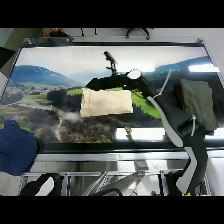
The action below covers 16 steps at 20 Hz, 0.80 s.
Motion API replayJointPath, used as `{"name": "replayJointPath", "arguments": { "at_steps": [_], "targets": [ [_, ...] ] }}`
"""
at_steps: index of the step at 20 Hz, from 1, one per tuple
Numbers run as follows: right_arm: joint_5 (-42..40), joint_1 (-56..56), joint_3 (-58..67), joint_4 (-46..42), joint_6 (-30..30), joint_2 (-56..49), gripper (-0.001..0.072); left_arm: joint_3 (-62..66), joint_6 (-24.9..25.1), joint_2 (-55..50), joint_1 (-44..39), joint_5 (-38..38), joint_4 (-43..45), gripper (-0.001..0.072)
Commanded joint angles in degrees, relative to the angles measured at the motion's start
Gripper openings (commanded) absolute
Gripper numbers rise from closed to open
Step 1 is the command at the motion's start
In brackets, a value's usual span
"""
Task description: Fold the shirts.
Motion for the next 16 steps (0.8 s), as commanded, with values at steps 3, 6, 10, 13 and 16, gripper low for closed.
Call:
{"name": "replayJointPath", "arguments": {
  "at_steps": [3, 6, 10, 13, 16],
  "targets": [
    [12.3, -15.2, -0.5, -22.9, 18.0, 4.0, 0.068, -7.4, 0.5, 2.3, 0.9, 2.4, -0.1, 0.0015],
    [14.5, -20.1, -6.6, -29.9, 21.7, 3.6, 0.0673, -7.3, 0.5, 2.3, 0.9, 2.4, -1.3, 0.0015],
    [13.0, -20.8, -14.1, -28.7, 19.5, 0.7, 0.0664, -7.3, 0.5, 2.3, 0.9, 2.5, -4.3, 0.0015],
    [13.2, -20.7, -14.2, -23.2, 17.4, -3.2, 0.0663, -7.3, 0.5, 2.3, 0.9, 2.3, -4.4, 0.0015],
    [14.1, -19.9, -14.2, -15.1, 13.4, -5.7, 0.0507, -7.3, 0.5, 2.3, 0.9, 2.3, -4.4, 0.0015]
  ]
}}
